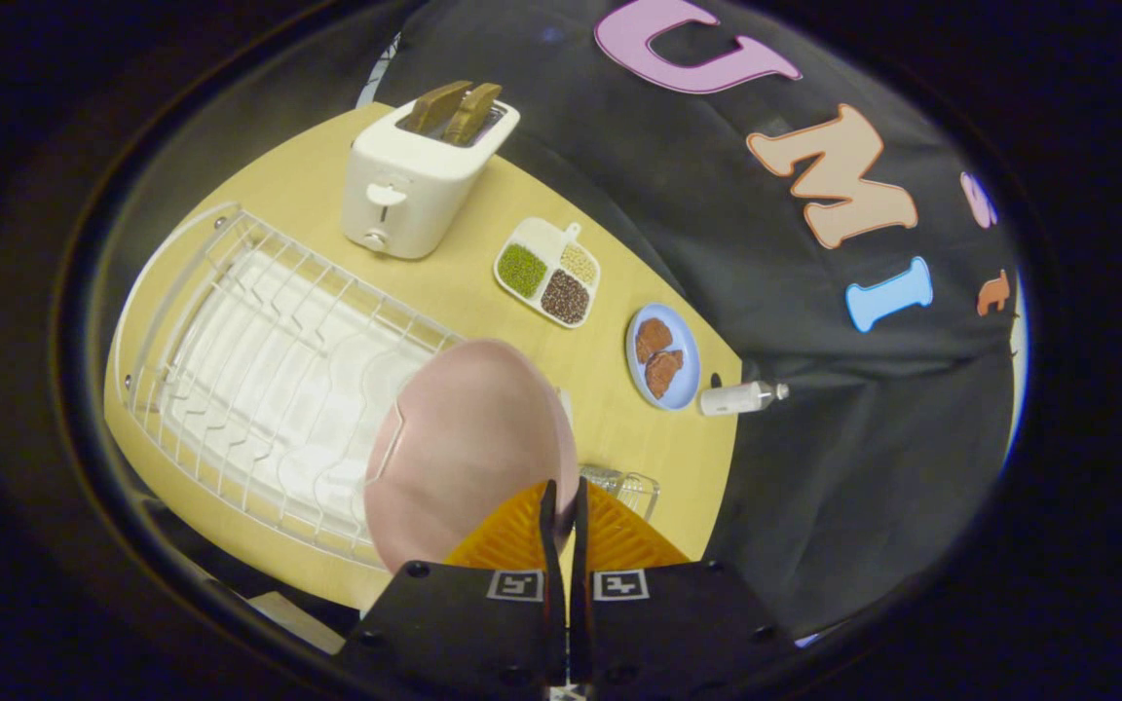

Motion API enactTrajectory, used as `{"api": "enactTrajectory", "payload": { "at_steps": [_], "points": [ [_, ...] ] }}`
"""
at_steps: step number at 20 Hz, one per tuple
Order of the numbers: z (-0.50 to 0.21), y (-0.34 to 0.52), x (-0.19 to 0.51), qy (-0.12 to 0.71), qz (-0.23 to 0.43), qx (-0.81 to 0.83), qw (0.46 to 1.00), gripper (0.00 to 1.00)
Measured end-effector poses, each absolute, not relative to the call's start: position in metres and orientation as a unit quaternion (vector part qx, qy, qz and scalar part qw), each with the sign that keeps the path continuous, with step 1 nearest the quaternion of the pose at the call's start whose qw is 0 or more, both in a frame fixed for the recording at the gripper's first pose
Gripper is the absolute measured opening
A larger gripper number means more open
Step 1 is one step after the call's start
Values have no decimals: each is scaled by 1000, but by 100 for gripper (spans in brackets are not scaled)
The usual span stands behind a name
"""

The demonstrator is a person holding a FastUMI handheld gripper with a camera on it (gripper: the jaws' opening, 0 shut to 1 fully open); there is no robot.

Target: Take the plate from the dish rack, then take the spoon from the basket and place it into the plate.

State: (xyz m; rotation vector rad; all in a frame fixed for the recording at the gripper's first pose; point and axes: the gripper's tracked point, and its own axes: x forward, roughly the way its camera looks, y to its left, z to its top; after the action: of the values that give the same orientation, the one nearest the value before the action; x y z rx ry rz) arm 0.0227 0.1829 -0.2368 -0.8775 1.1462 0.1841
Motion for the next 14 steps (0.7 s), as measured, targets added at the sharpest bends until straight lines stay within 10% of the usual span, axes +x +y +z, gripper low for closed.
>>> {"api": "enactTrajectory", "payload": {
  "at_steps": [14],
  "points": [
    [-189, 181, 51, 489, 78, -381, 781, 4]
  ]
}}
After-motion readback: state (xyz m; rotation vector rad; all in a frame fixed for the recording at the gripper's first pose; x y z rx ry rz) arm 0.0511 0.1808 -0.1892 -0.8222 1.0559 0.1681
